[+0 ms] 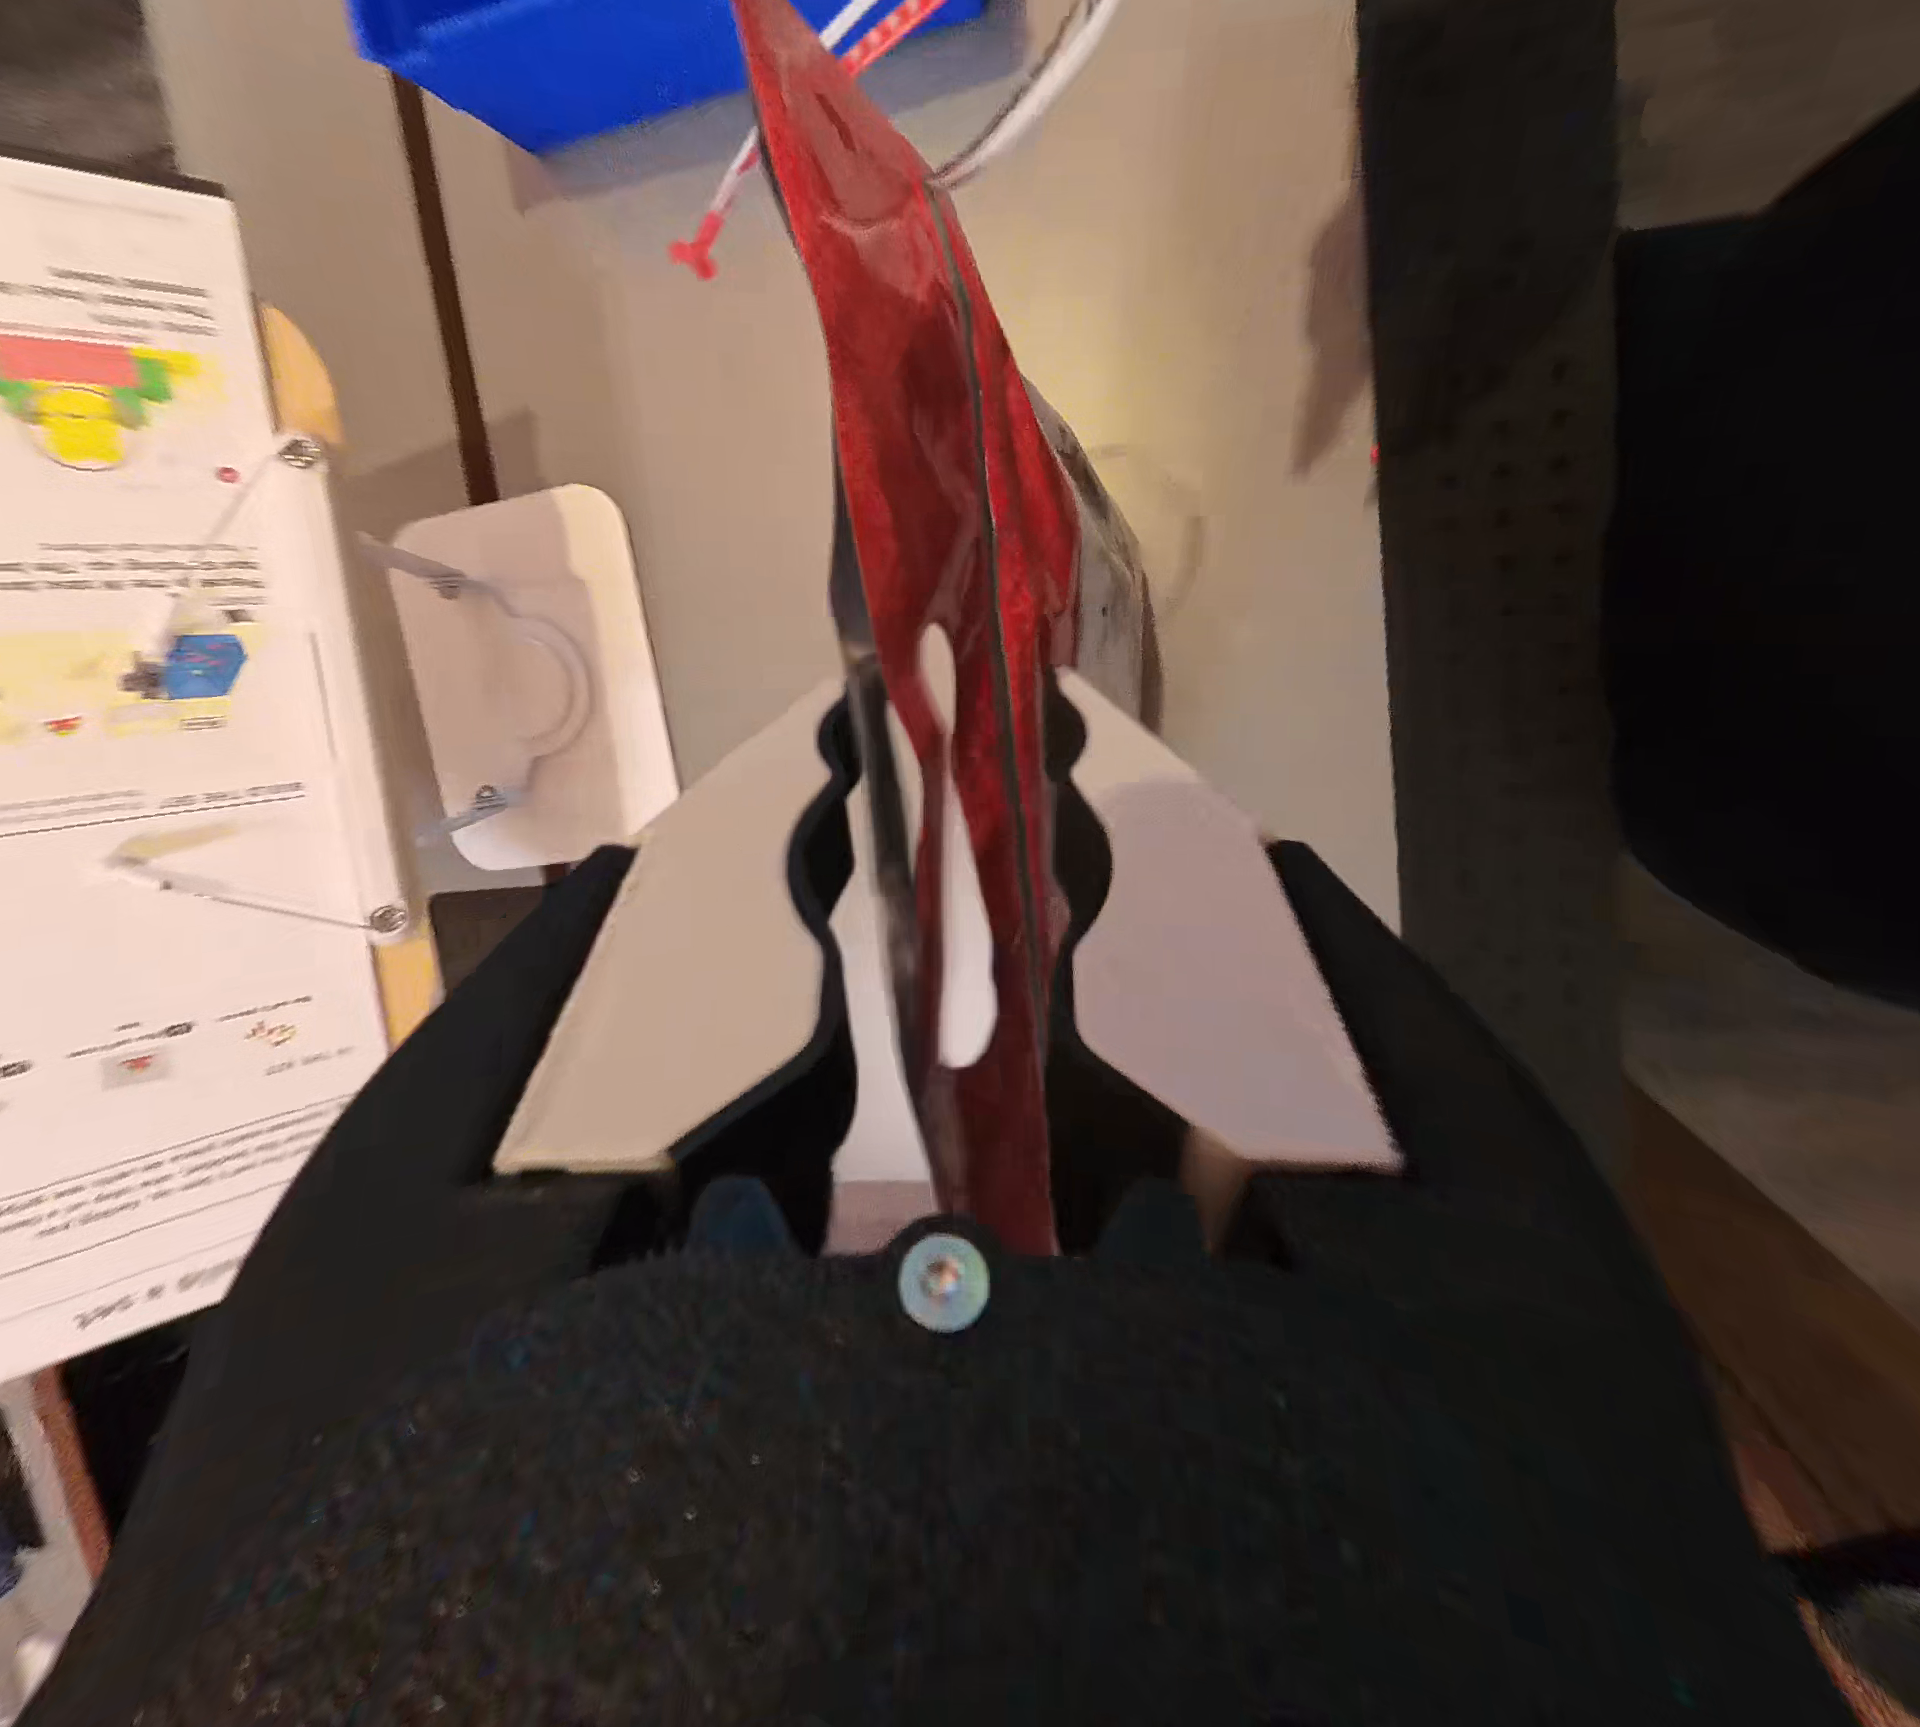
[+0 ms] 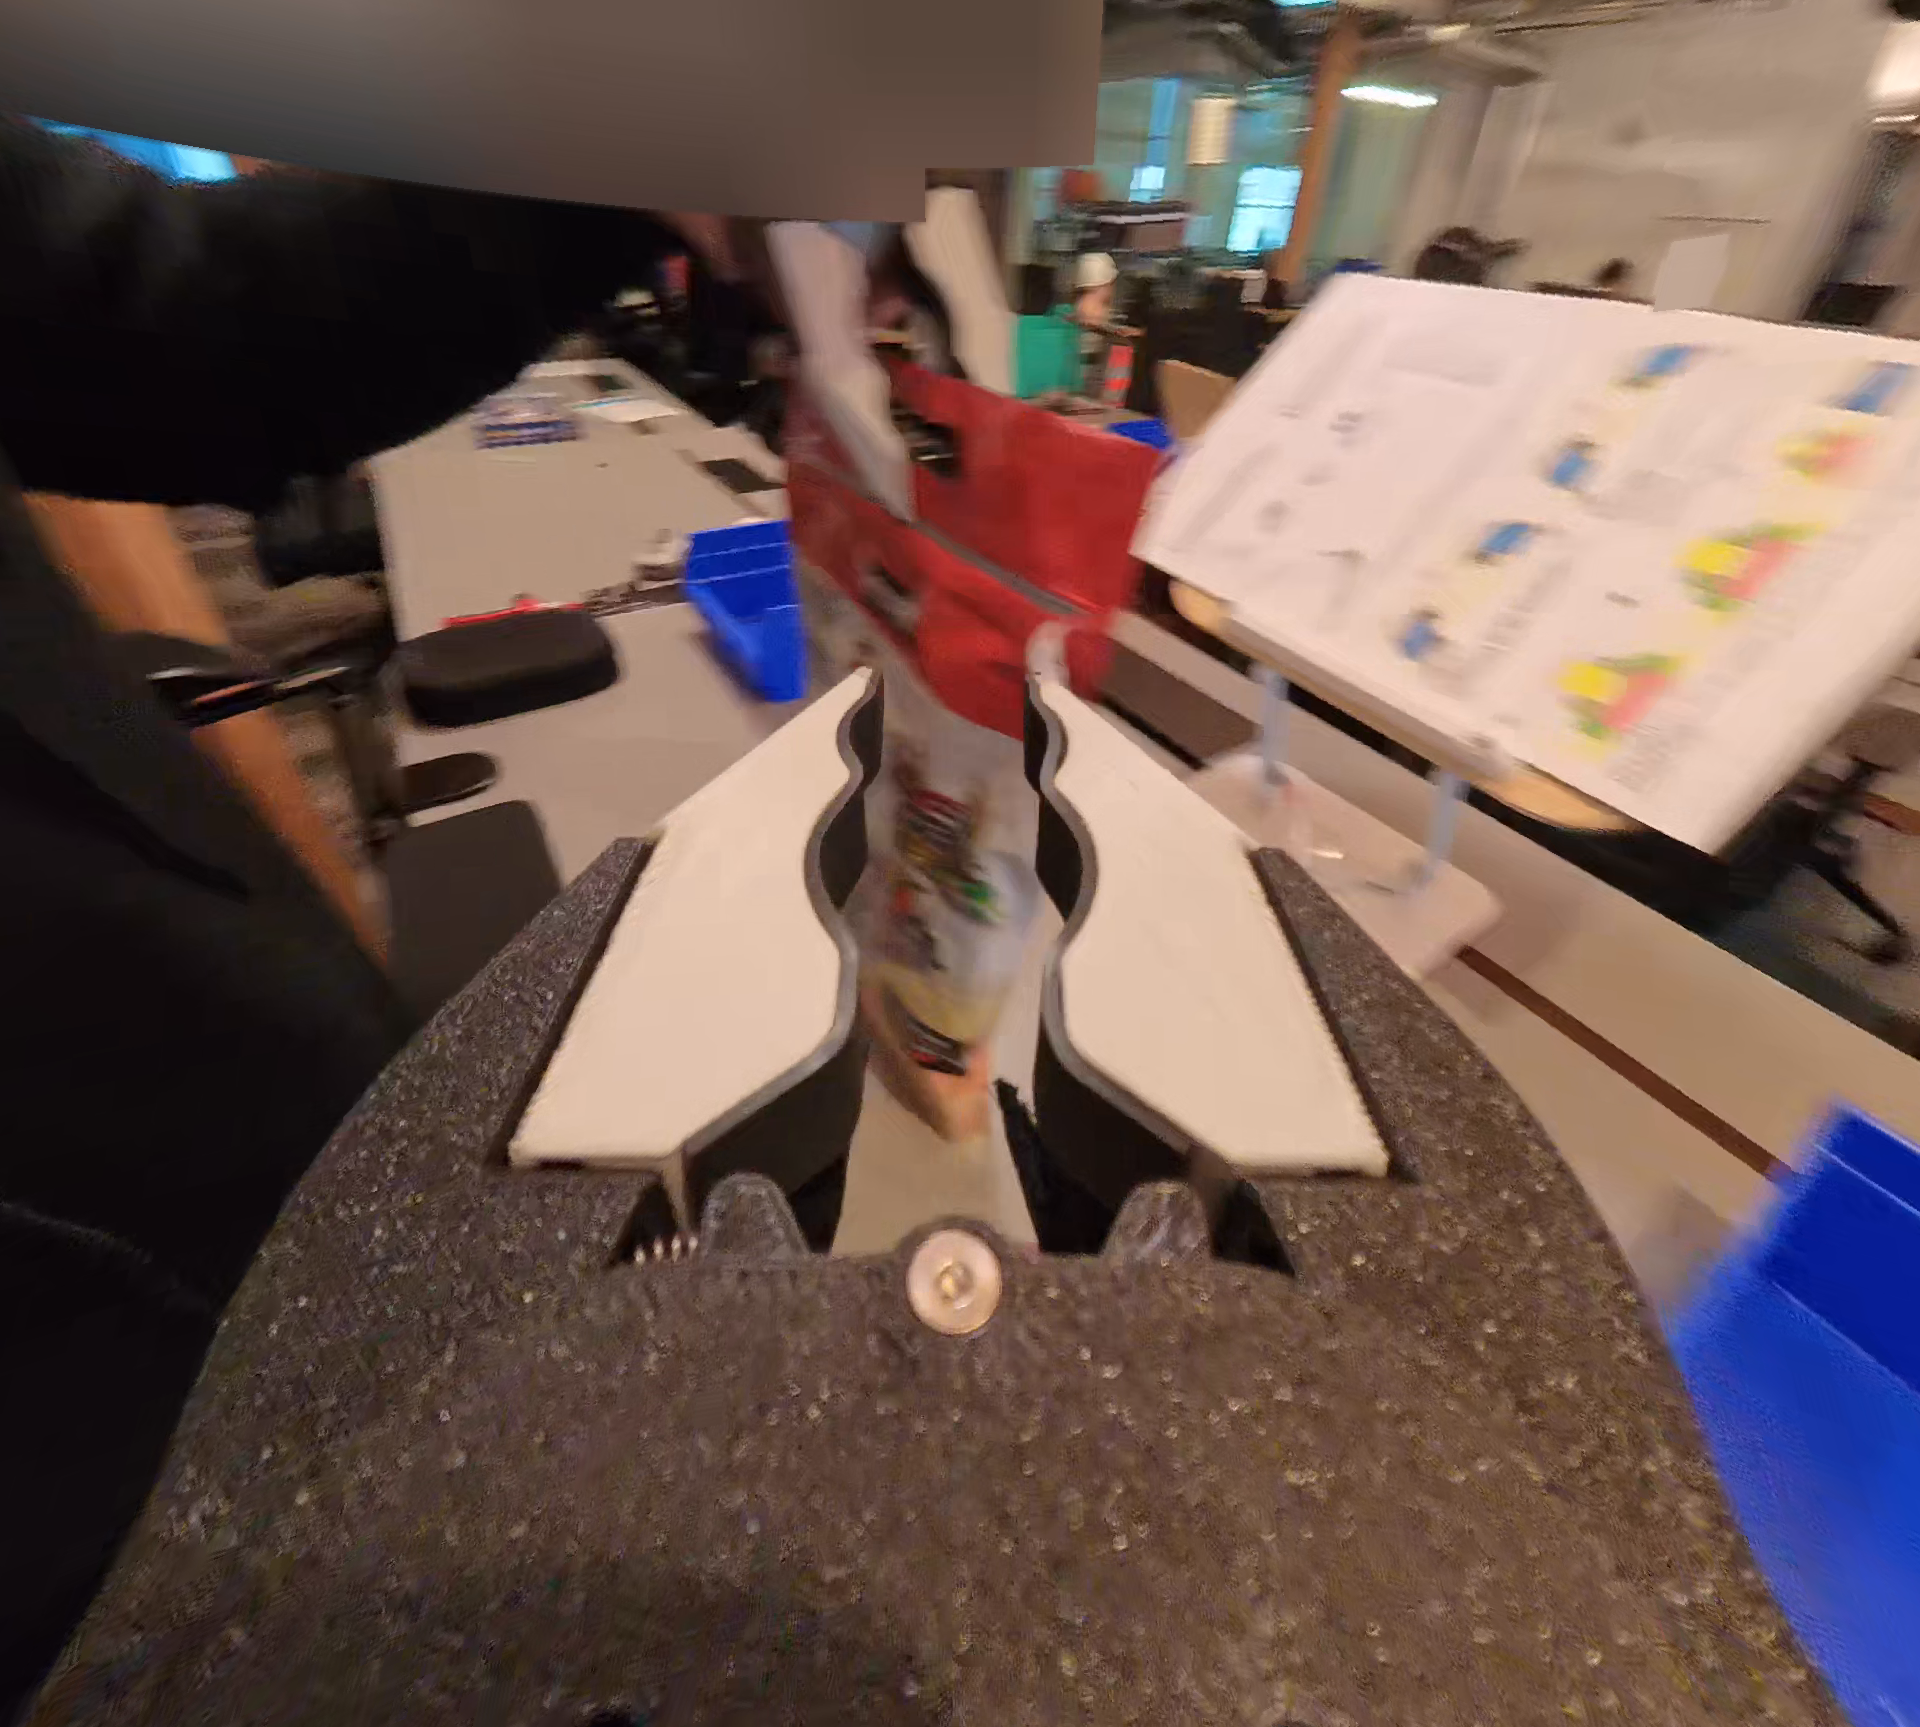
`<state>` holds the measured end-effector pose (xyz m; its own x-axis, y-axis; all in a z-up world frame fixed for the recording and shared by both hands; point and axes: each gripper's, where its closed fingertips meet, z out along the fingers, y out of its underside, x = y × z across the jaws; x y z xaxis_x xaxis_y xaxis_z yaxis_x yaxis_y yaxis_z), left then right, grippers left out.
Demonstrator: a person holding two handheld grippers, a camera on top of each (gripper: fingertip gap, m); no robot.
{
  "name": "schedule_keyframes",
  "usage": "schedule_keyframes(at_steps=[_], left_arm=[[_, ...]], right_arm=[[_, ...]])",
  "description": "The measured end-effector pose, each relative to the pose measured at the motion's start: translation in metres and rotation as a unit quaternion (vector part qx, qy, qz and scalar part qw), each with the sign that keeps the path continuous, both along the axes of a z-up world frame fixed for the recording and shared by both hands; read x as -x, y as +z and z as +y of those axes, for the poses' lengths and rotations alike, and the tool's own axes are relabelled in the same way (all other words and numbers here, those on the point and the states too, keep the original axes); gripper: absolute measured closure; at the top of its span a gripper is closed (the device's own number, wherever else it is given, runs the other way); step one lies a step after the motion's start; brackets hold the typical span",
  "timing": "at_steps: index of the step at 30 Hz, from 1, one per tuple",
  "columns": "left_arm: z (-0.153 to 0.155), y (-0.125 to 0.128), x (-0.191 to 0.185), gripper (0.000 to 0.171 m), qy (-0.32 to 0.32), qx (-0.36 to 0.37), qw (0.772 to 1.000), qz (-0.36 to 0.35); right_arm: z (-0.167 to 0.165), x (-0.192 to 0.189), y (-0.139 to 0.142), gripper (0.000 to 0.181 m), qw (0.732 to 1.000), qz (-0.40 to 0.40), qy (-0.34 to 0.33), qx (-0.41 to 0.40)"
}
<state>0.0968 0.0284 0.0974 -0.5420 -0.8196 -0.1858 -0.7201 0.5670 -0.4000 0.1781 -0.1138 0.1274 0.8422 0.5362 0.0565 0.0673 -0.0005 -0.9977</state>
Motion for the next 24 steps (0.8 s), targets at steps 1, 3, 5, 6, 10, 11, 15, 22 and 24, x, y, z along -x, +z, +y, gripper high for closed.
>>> schedule_keyframes(at_steps=[1,3,5,6,10,11,15,22,24], left_arm=[[-0.002,-0.003,0.000,0.148,-0.002,0.011,1.000,0.008],[-0.006,-0.005,-0.002,0.170,0.002,0.042,0.999,0.017],[-0.009,-0.004,-0.003,0.171,0.009,0.081,0.996,0.024],[-0.010,-0.004,-0.004,0.171,0.014,0.104,0.994,0.029],[-0.020,-0.003,-0.003,0.171,0.027,0.257,0.964,0.058],[-0.021,-0.003,-0.003,0.171,0.028,0.292,0.954,0.064],[-0.024,-0.007,-0.005,0.171,0.041,0.408,0.909,0.078],[-0.033,-0.022,-0.011,0.171,0.050,0.490,0.867,0.074],[-0.035,-0.019,-0.012,0.171,0.049,0.490,0.868,0.063]], right_arm=[[0.006,0.020,-0.002,0.158,1.000,-0.012,0.016,0.001],[0.024,0.049,-0.013,0.157,0.998,-0.061,0.016,0.002],[0.046,0.059,-0.025,0.157,0.992,-0.129,-0.012,-0.002],[0.055,0.063,-0.029,0.156,0.986,-0.162,-0.024,-0.009],[0.082,0.075,-0.033,0.145,0.967,-0.249,-0.032,-0.033],[0.088,0.078,-0.036,0.145,0.961,-0.272,-0.034,-0.037],[0.106,0.082,-0.047,0.144,0.936,-0.346,-0.046,-0.047],[0.113,0.082,-0.058,0.140,0.919,-0.390,-0.045,-0.035],[0.111,0.079,-0.055,0.143,0.922,-0.385,-0.038,-0.027]])
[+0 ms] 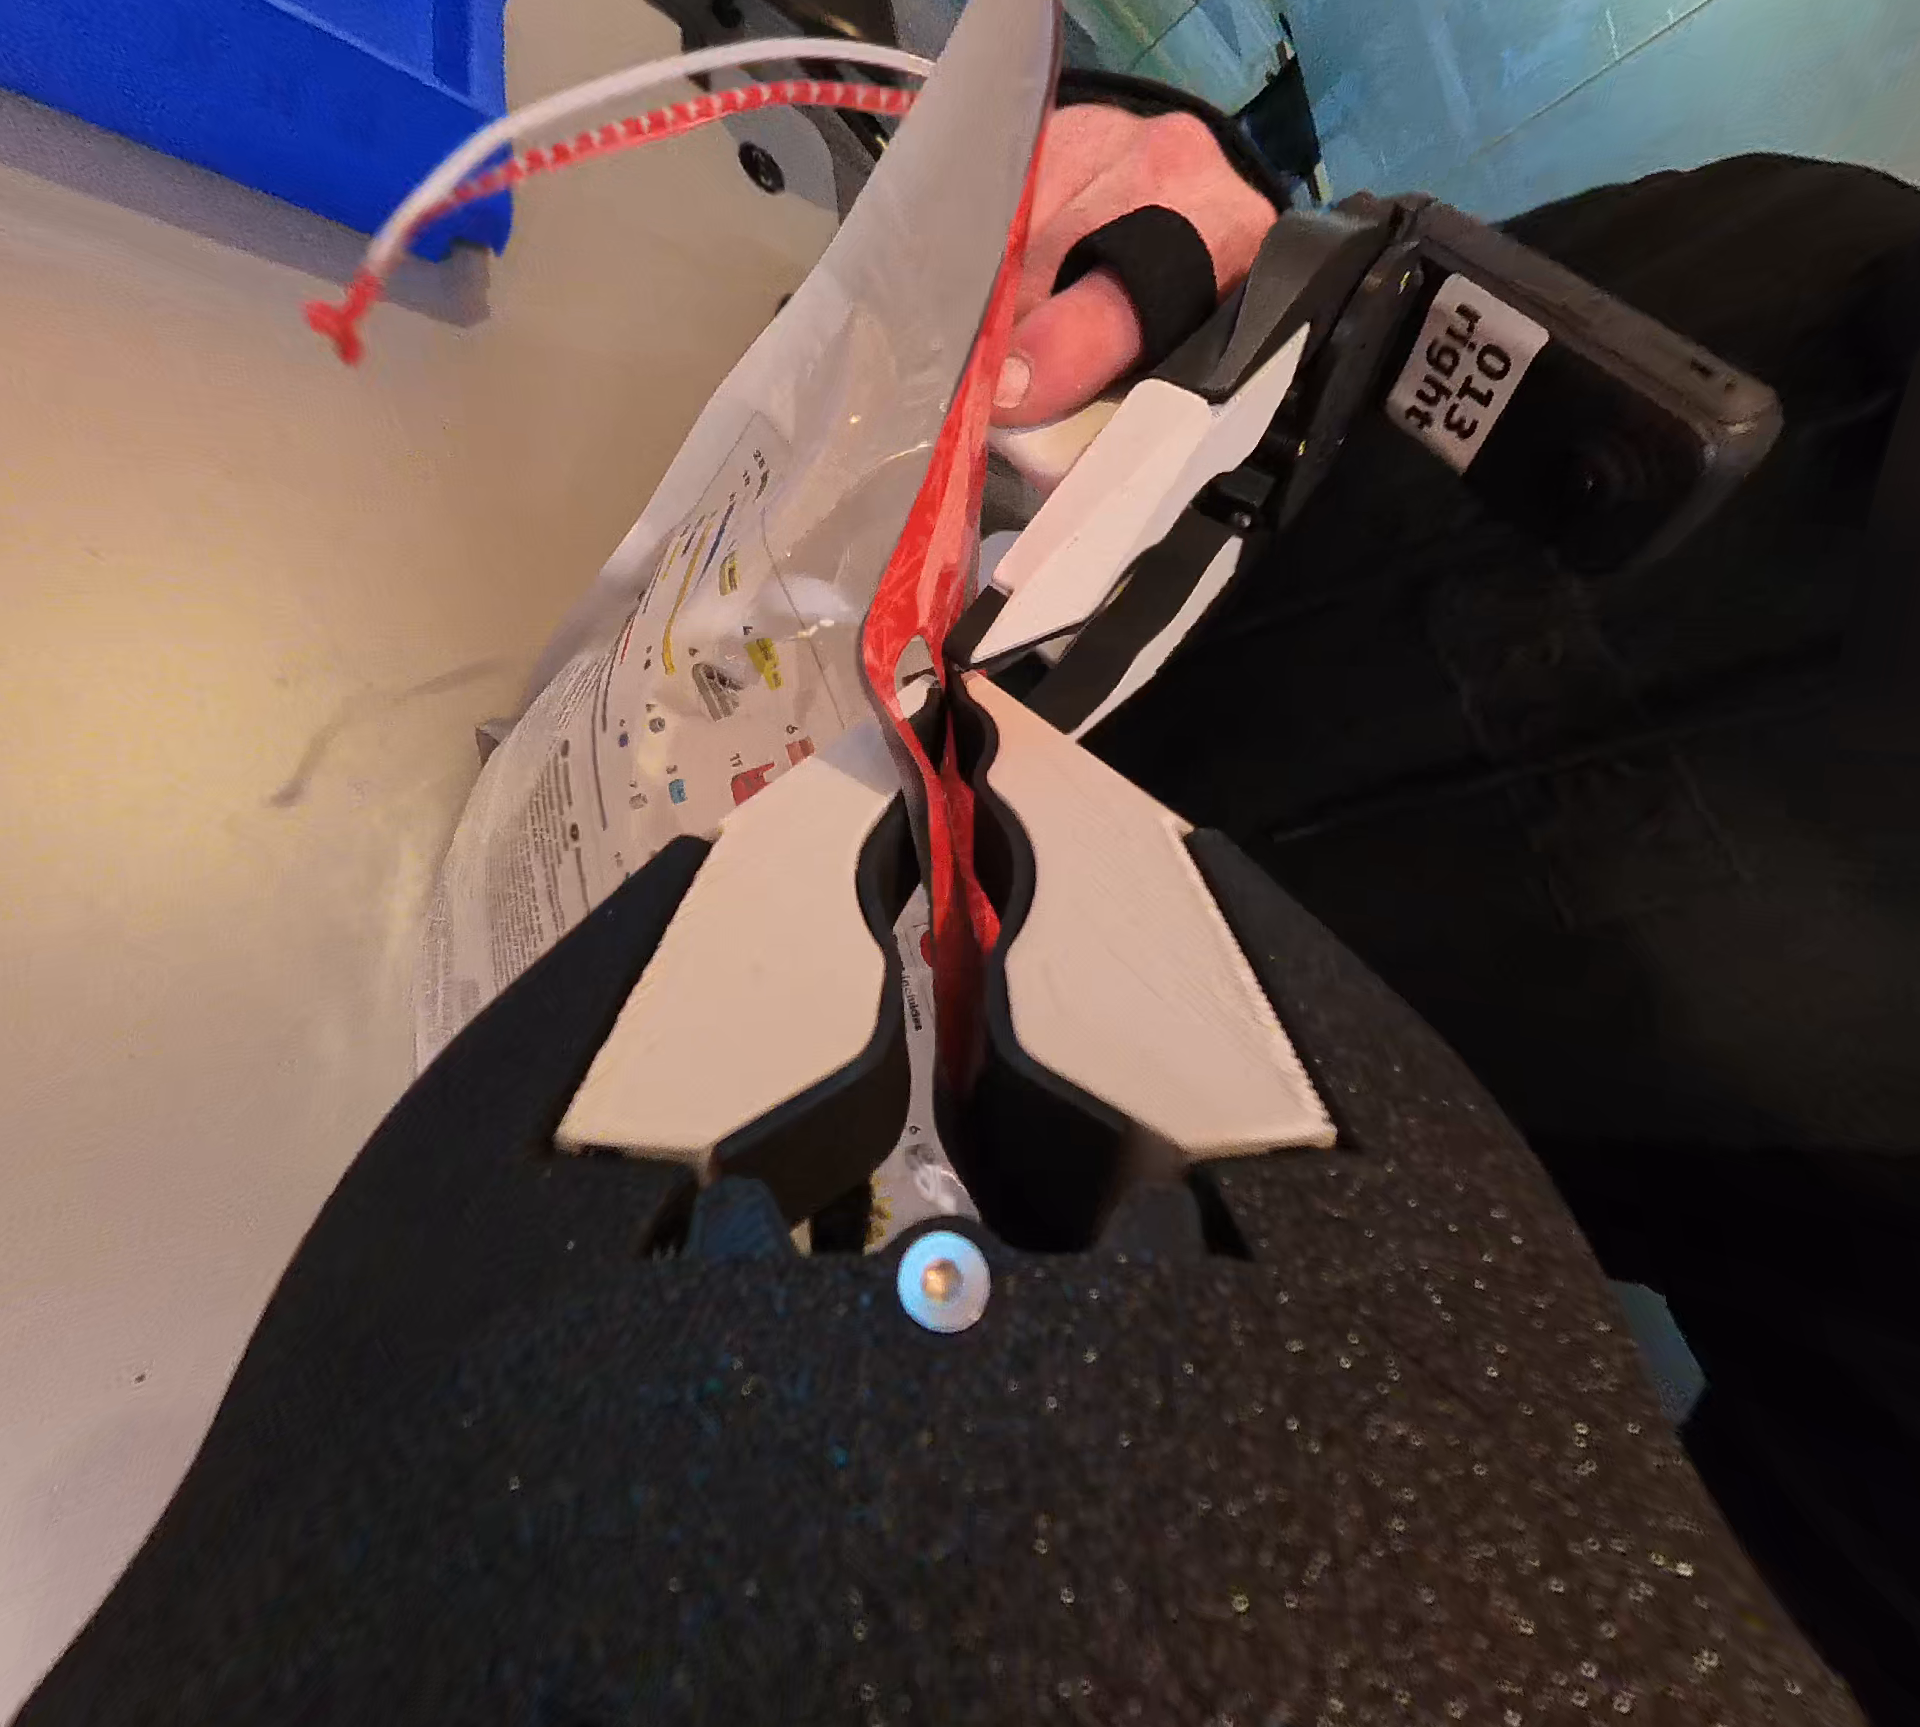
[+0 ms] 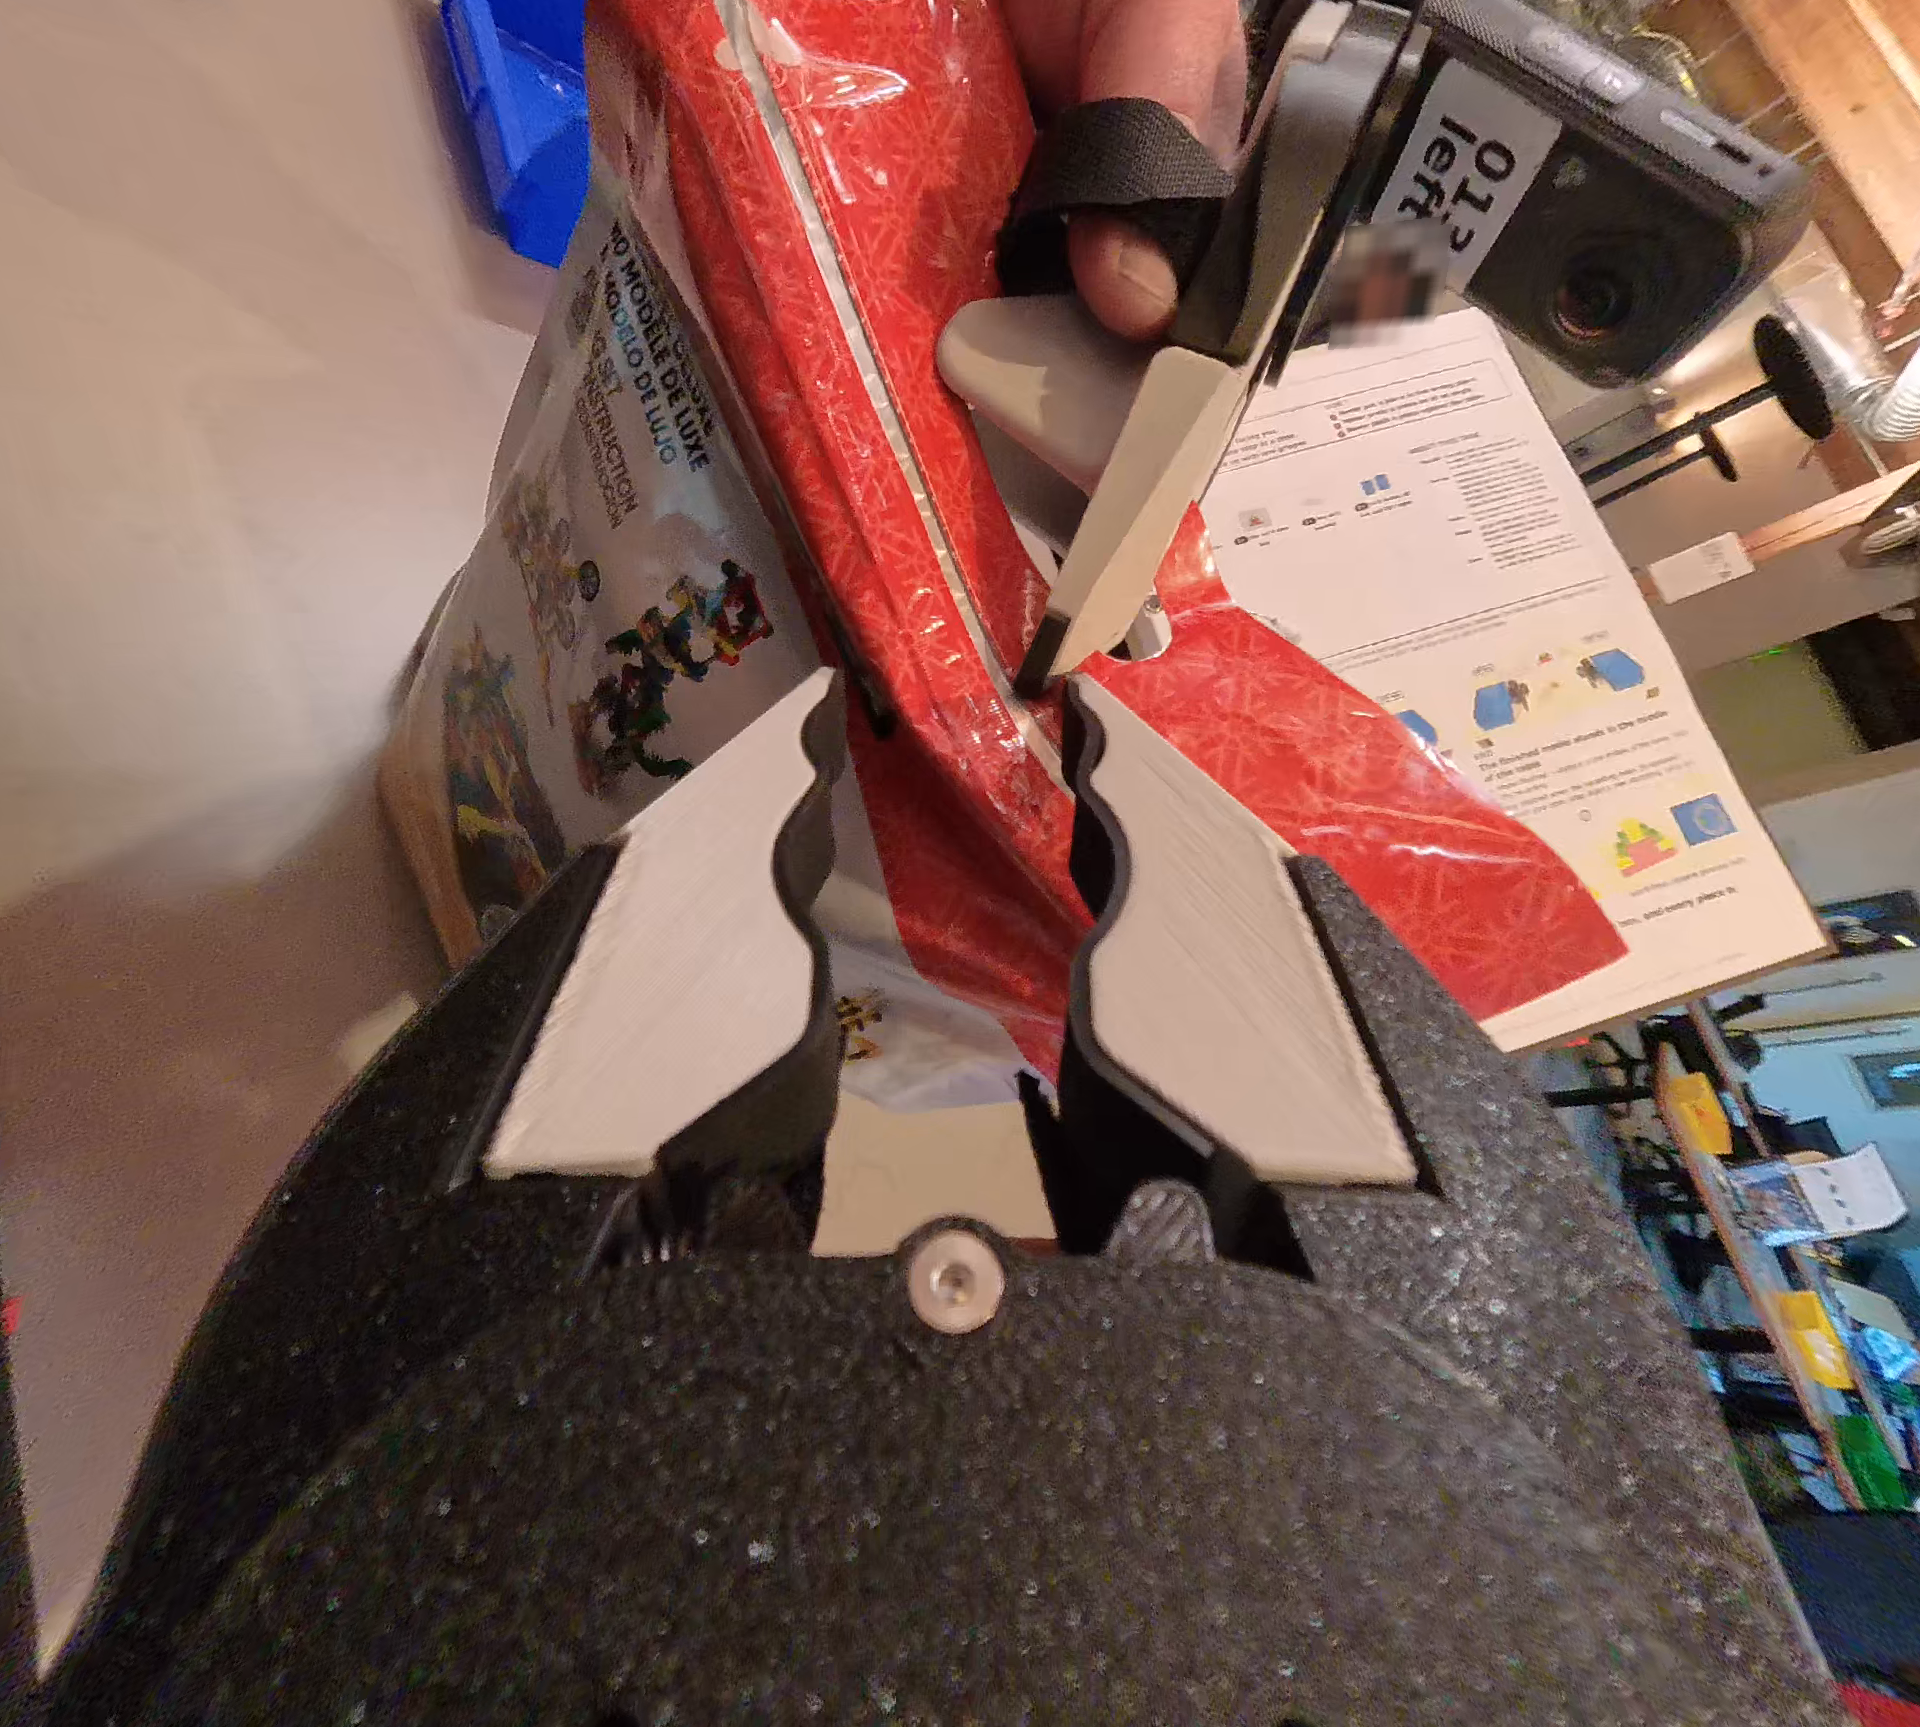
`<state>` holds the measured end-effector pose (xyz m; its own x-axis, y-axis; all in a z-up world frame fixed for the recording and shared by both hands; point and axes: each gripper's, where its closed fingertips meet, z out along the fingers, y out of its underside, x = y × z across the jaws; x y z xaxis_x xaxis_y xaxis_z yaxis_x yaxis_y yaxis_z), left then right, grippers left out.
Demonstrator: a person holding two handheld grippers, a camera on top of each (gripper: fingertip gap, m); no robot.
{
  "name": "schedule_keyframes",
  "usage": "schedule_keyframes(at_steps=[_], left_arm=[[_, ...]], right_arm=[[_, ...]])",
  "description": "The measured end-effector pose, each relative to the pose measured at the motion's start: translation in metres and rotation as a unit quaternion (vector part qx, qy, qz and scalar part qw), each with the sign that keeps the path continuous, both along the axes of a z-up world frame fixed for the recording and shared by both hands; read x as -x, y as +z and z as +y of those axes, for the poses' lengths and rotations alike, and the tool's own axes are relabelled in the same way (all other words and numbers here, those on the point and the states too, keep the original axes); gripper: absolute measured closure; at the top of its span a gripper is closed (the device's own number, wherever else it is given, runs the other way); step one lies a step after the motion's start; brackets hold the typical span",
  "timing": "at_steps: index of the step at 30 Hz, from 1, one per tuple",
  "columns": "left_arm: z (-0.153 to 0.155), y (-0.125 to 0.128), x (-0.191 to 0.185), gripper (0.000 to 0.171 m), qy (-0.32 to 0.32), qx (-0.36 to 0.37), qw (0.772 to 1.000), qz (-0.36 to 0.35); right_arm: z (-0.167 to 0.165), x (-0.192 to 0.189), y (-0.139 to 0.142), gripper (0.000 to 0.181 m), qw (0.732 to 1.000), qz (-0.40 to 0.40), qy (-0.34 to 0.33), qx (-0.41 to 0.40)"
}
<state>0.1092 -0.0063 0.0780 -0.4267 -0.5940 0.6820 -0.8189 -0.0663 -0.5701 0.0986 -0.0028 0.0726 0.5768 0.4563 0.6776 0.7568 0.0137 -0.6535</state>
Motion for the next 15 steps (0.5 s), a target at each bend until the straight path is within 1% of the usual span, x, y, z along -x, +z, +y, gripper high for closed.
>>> schedule_keyframes(at_steps=[5,8,10,12,13,15], left_arm=[[-0.009,0.014,-0.004,0.171,0.006,-0.026,0.999,-0.018],[-0.016,0.017,-0.003,0.171,0.004,-0.033,0.999,-0.018],[-0.016,0.018,-0.004,0.171,0.013,-0.038,0.999,-0.020],[-0.017,0.018,-0.004,0.171,0.017,-0.029,0.999,-0.020],[-0.017,0.018,-0.004,0.171,0.020,-0.022,0.999,-0.020],[-0.017,0.018,-0.005,0.171,0.030,-0.009,0.999,-0.021]], right_arm=[[-0.007,-0.008,0.019,0.160,1.000,0.019,0.015,0.002],[-0.011,-0.012,0.026,0.178,0.999,0.024,0.020,-0.008],[-0.012,-0.013,0.026,0.178,0.999,0.019,0.023,-0.021],[-0.015,-0.010,0.024,0.171,0.999,0.017,0.035,-0.029],[-0.017,-0.009,0.022,0.163,0.999,0.009,0.040,-0.031],[-0.018,-0.009,0.019,0.158,0.998,0.000,0.042,-0.036]])
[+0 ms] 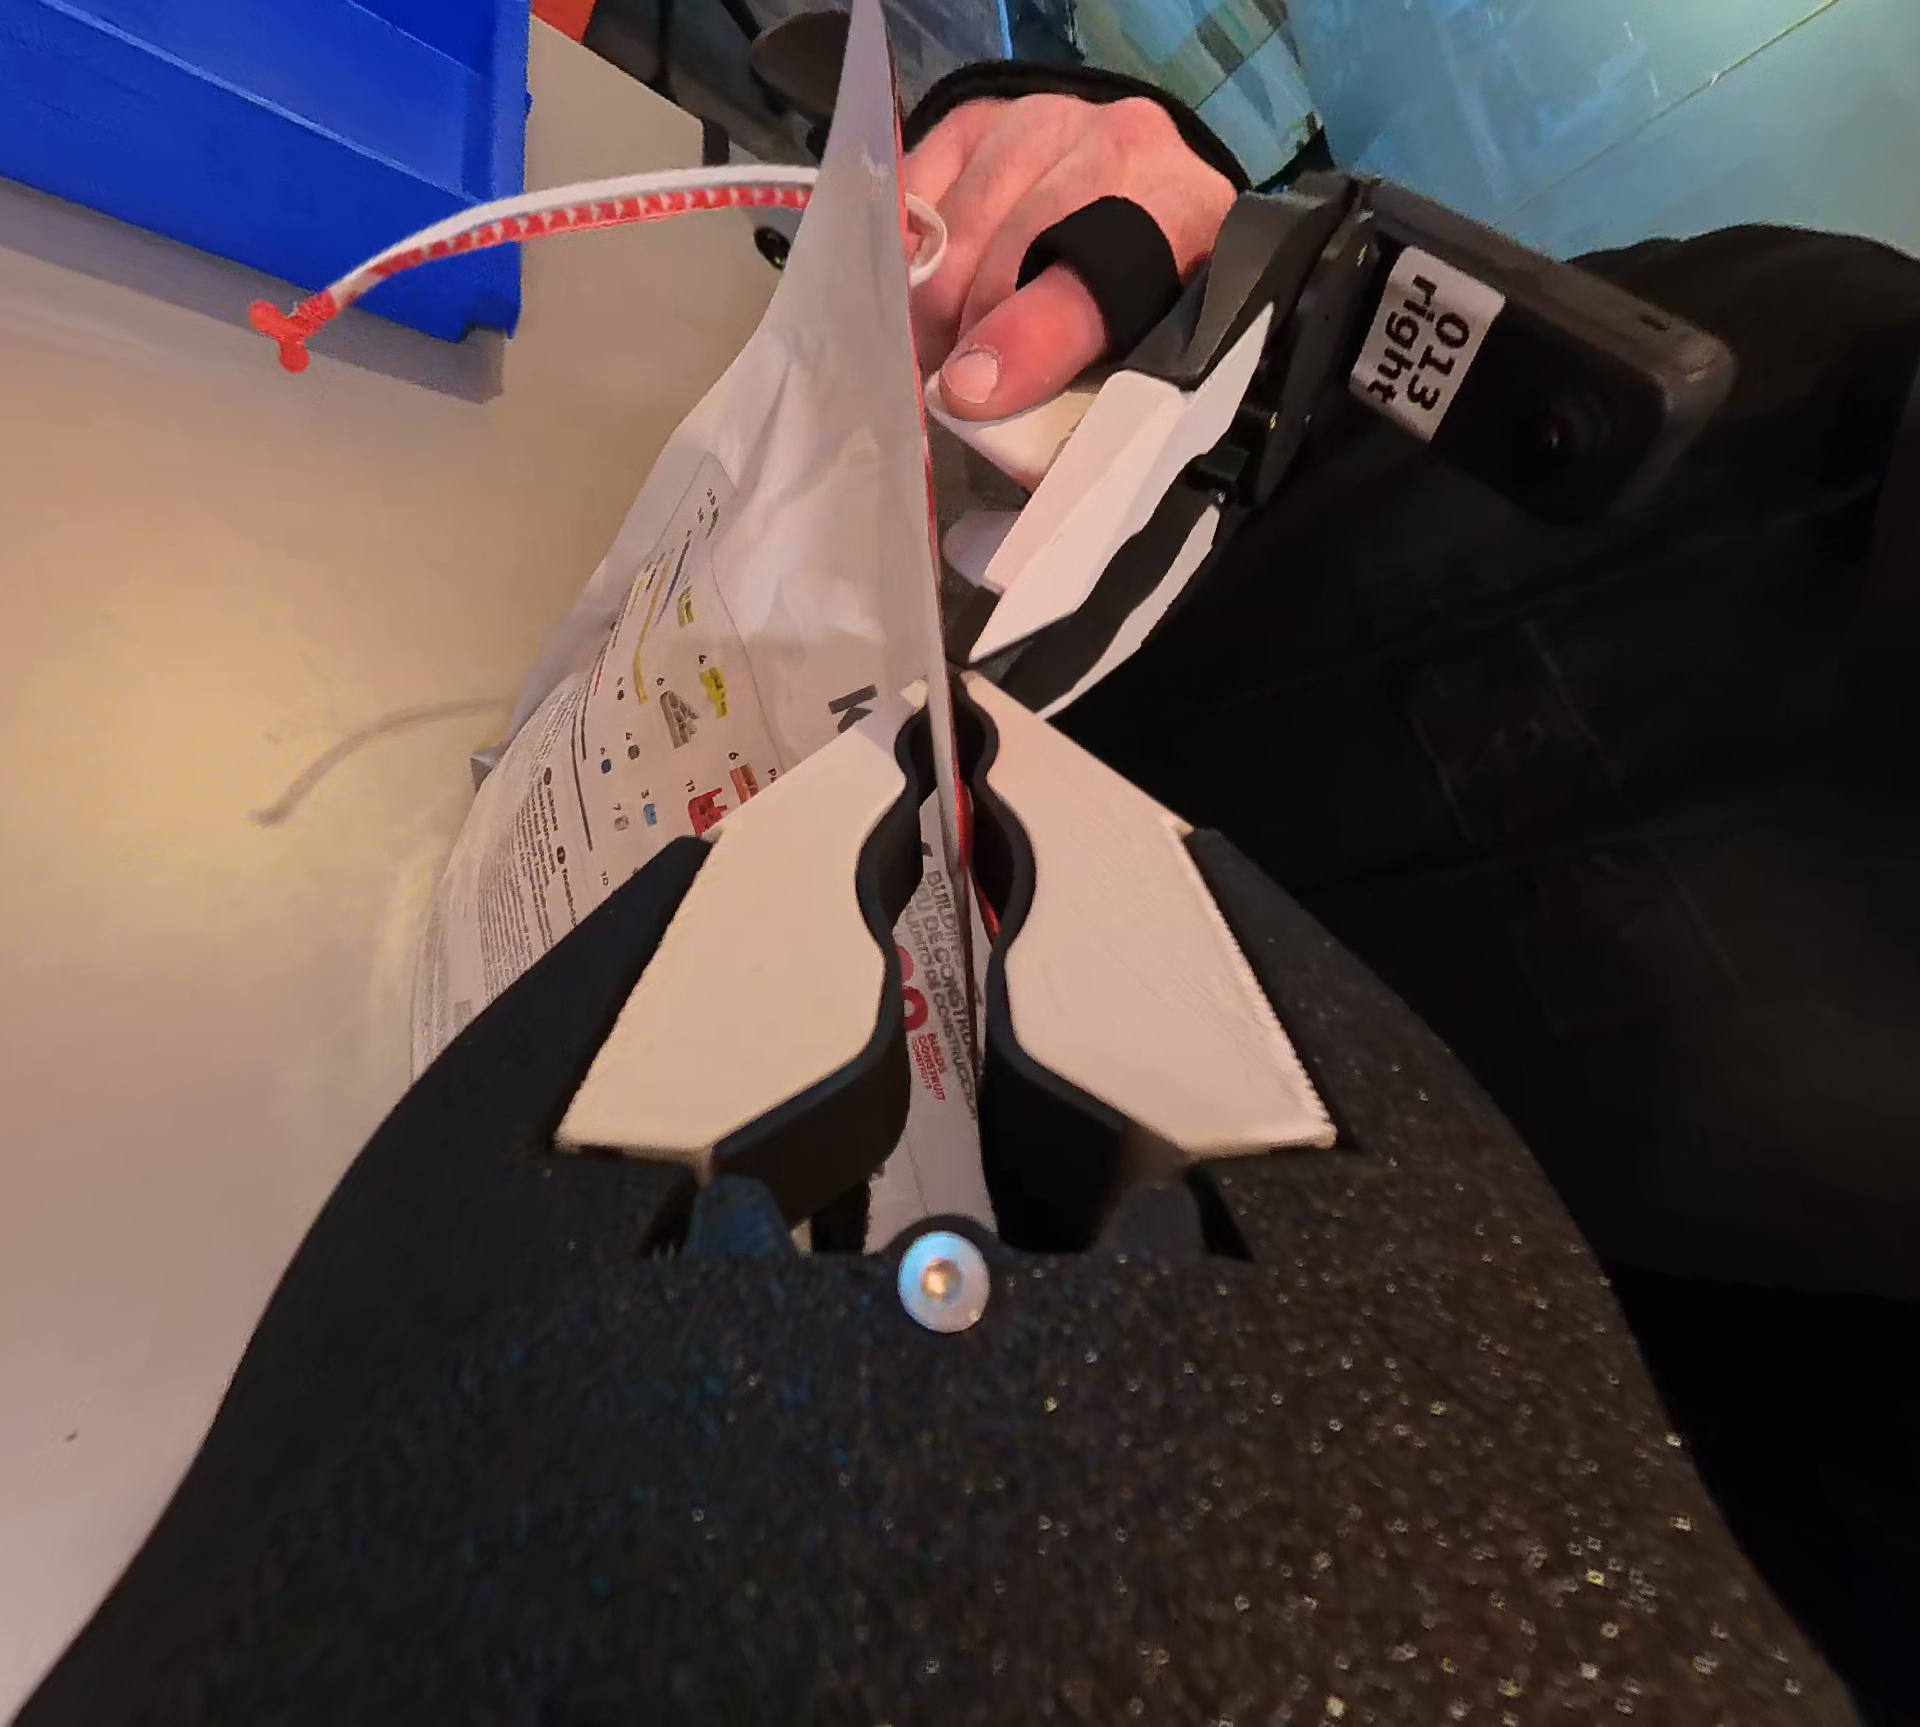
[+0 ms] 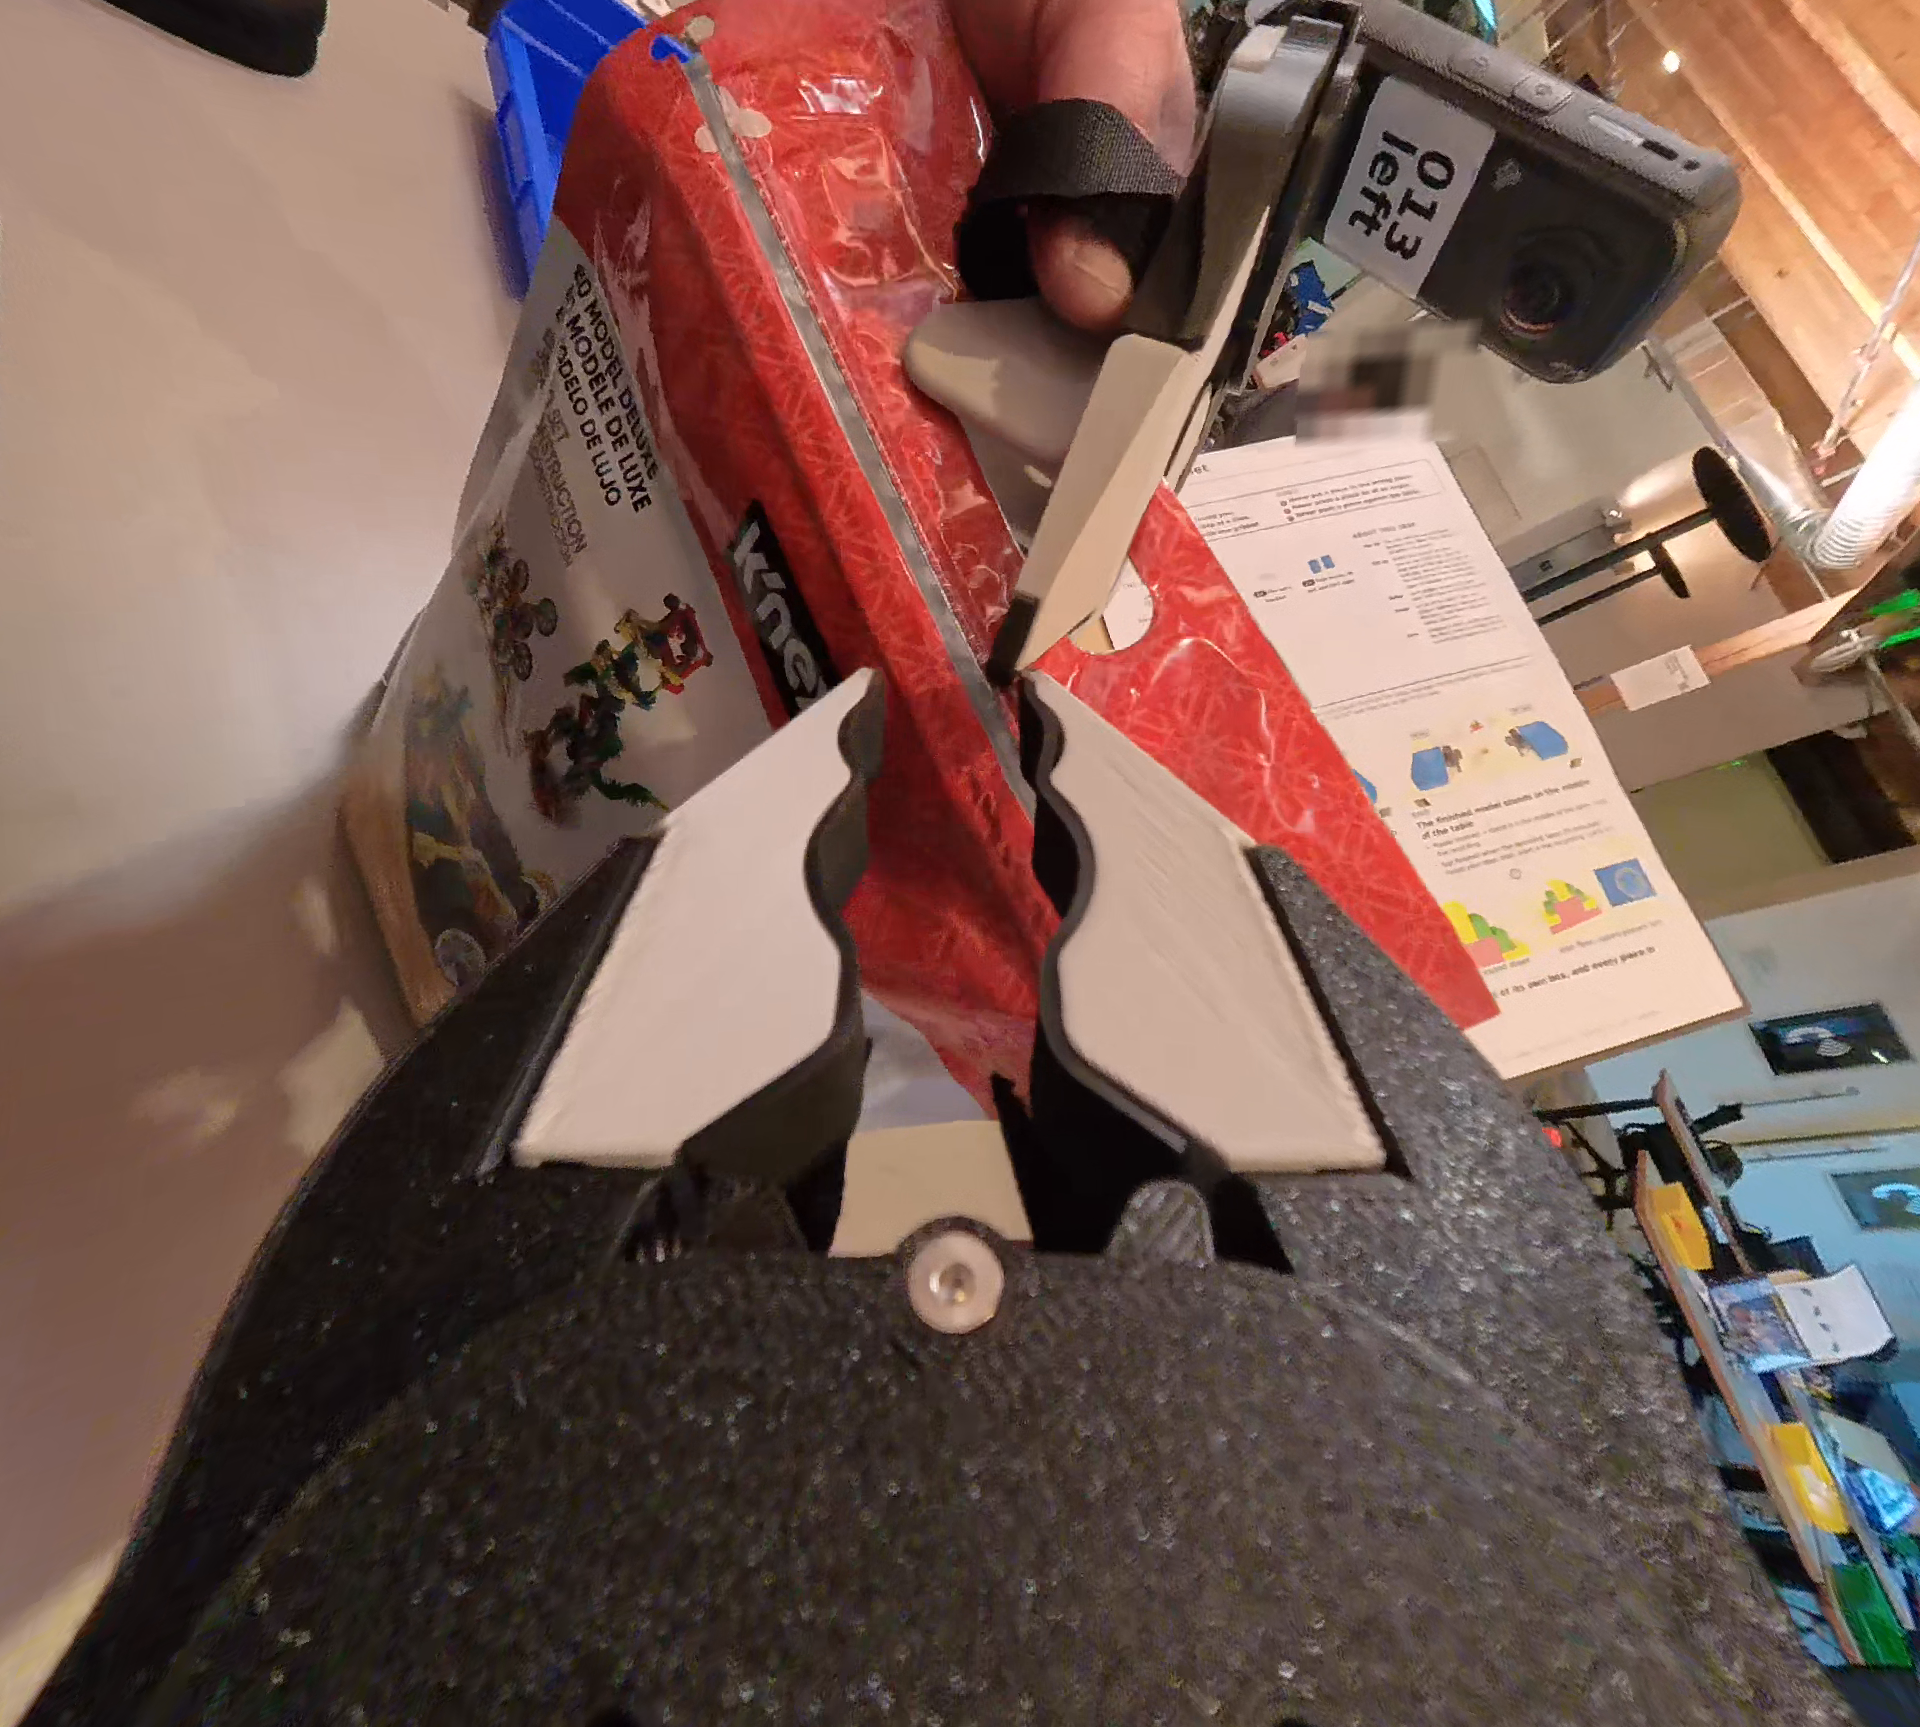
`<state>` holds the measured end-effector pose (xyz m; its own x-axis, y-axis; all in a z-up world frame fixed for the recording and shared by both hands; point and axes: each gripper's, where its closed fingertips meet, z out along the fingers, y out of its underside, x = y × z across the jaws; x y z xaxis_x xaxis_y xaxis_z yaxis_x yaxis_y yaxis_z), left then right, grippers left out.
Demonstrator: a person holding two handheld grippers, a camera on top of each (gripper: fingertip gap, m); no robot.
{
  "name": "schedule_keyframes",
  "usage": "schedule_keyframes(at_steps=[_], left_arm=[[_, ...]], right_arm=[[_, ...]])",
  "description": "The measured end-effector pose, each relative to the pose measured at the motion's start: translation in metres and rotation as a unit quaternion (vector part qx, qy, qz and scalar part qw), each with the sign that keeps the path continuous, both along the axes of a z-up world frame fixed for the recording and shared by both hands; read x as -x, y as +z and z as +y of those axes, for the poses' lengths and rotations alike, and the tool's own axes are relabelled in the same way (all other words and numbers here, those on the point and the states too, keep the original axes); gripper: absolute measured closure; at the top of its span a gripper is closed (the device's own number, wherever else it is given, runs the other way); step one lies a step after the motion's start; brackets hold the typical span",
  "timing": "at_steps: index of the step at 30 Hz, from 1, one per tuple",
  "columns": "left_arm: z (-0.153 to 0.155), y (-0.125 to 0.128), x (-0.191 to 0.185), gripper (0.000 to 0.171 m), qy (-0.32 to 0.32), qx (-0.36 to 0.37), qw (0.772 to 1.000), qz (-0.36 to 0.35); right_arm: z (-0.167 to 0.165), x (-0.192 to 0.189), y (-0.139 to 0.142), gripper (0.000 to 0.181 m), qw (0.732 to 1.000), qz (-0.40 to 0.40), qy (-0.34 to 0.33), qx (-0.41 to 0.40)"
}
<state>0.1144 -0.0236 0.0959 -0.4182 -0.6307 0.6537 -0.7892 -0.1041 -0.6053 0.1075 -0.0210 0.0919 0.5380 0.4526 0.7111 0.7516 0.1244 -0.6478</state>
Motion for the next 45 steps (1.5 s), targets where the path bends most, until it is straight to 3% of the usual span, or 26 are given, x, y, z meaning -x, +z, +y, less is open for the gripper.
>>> schedule_keyframes(at_steps=[16,18,27,34,37,45], left_arm=[[-0.009,0.003,-0.006,0.170,0.068,0.137,0.987,-0.046],[-0.012,0.002,-0.005,0.171,0.069,0.134,0.987,-0.049],[-0.008,0.001,-0.008,0.171,0.087,0.099,0.989,-0.065],[-0.014,0.005,-0.007,0.171,0.087,0.129,0.985,-0.070],[-0.013,0.003,-0.008,0.171,0.092,0.151,0.982,-0.067],[-0.026,0.001,-0.014,0.171,0.076,0.170,0.981,-0.063]], right_arm=[[-0.007,-0.008,-0.004,0.170,0.998,-0.041,0.012,-0.034],[-0.008,-0.009,-0.002,0.181,0.998,-0.047,0.016,-0.035],[-0.006,-0.010,-0.007,0.181,0.995,-0.093,0.031,0.000],[-0.016,0.002,-0.010,0.181,0.994,-0.095,0.060,-0.011],[-0.030,0.019,0.000,0.160,0.991,-0.089,0.093,-0.028],[-0.022,0.022,-0.014,0.159,0.989,-0.119,0.088,0.004]])
